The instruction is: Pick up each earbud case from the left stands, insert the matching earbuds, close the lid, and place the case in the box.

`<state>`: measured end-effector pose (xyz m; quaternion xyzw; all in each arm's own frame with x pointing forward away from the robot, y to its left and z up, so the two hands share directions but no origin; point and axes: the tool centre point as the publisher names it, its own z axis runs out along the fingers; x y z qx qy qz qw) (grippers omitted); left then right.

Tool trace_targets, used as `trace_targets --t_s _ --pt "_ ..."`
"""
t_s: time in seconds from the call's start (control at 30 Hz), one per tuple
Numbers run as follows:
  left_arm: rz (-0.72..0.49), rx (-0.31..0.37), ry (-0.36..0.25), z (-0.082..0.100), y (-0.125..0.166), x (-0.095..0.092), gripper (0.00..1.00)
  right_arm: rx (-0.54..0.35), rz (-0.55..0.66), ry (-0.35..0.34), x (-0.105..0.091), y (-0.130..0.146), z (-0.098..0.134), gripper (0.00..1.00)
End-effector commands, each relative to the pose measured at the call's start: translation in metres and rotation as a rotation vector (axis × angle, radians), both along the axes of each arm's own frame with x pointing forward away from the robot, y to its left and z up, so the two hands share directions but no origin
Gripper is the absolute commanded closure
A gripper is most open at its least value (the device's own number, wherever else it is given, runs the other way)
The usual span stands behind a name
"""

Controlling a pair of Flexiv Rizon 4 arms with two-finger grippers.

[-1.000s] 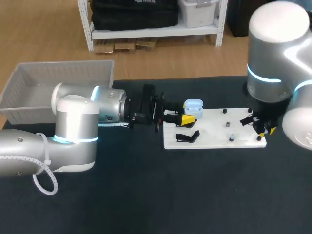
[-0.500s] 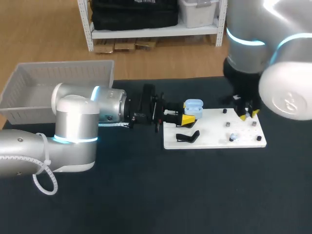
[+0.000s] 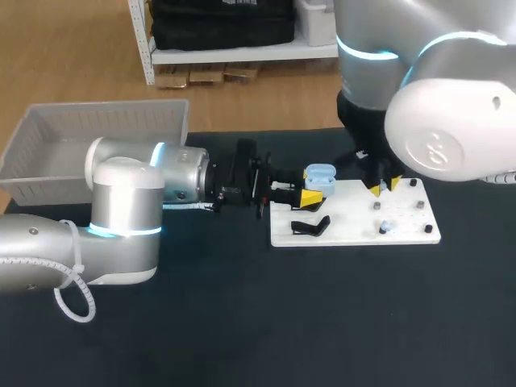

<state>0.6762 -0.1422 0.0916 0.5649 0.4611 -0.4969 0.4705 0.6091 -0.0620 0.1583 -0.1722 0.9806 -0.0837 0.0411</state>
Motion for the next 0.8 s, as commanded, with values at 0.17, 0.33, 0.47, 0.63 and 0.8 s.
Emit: trace_targets --t_s 0.17,0.33,0.47,0.63,0.8 --pt "0.002 -0.005 -0.003 -0.001 0.0 0.0 1.0 0.0 -0.001 0.0 -0.001 0.0 0.001 1.0" --pt "0.002 -0.005 -0.003 -0.001 0.0 0.0 1.0 0.066 -0.199 0.009 -0.002 0.025 0.006 1.0" --pt "0.002 -0.005 -0.003 -0.001 0.0 0.0 1.0 0.101 -0.342 0.028 0.001 0.043 0.01 1.0" --pt "0.002 -0.005 -0.003 -0.001 0.0 0.0 1.0 0.094 -0.443 0.067 0.004 0.058 0.012 1.0" --pt "0.002 -0.005 -0.003 -0.001 0.0 0.0 1.0 0.087 -0.494 0.091 0.011 0.065 0.013 1.0"
